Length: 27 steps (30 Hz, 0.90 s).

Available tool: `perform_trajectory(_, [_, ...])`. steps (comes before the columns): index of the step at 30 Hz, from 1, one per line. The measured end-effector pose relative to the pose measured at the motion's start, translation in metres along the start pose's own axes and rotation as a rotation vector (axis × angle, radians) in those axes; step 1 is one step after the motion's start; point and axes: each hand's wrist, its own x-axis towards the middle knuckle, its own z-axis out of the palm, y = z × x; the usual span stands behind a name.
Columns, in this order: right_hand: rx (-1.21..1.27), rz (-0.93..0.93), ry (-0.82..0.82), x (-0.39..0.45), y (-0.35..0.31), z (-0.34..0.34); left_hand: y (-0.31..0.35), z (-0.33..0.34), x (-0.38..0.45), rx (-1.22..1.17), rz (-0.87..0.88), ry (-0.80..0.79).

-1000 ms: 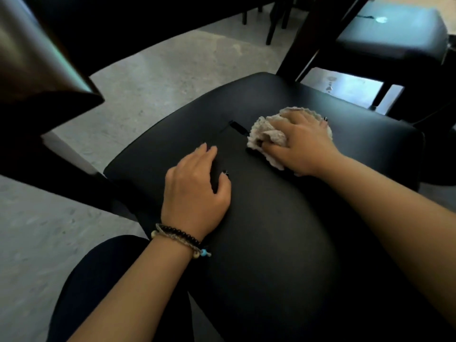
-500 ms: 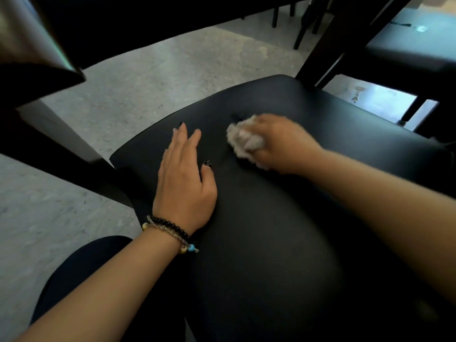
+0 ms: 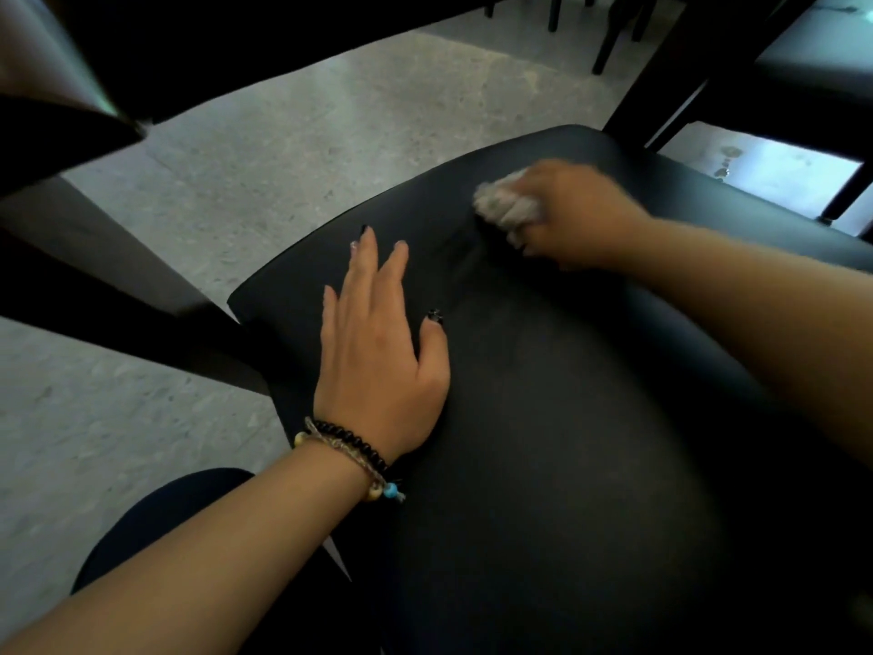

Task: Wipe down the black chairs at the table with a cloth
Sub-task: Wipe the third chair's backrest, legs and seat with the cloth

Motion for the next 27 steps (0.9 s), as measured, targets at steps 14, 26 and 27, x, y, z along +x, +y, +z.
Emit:
perform_trajectory(14, [0.019,0.046,0.081,0.007,0.004,0.001,-0.002,-0.002,-0.006,-0.012,-0.014,-0.021])
perform_trajectory(26, [0.149,-0.09,0.08,0.003,-0.075,0.026,-0.002,0.0,-0.004,-0.021,-0.01,-0.007])
perform_trajectory(27, [0.147,-0.164,0.053,-0.002,-0.079,0.026,-0.001,0.0,-0.003,-0.026,-0.009,-0.006])
